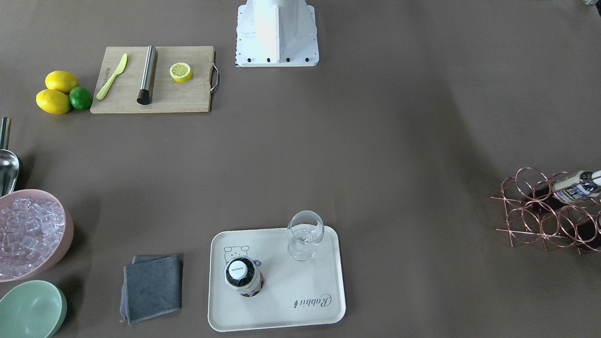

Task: Take tea from basket to plate

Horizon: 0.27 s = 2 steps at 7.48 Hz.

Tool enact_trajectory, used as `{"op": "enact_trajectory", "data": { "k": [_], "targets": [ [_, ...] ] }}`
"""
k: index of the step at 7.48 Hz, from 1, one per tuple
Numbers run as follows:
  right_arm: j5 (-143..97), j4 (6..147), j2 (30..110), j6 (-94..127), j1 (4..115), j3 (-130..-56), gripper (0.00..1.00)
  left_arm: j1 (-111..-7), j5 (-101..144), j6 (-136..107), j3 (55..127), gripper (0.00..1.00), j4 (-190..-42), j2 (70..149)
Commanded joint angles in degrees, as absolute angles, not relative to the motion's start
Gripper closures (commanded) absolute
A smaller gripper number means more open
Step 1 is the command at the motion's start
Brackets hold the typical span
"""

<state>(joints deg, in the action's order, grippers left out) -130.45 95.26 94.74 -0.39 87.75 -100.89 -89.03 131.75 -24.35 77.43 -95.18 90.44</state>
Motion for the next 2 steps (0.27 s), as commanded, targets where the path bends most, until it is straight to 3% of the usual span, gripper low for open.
{"op": "enact_trajectory", "data": {
  "k": [1,2],
  "targets": [
    [-130.69,95.36,95.01,-2.72,88.77,-100.02,0.00,-89.03,131.84,-24.35,77.61,0.02,-95.19,90.44],
    [-130.69,95.36,94.92,-2.72,88.77,-100.02,0.00,-89.03,131.84,-24.35,77.43,0.02,-95.19,90.44]
  ]
}}
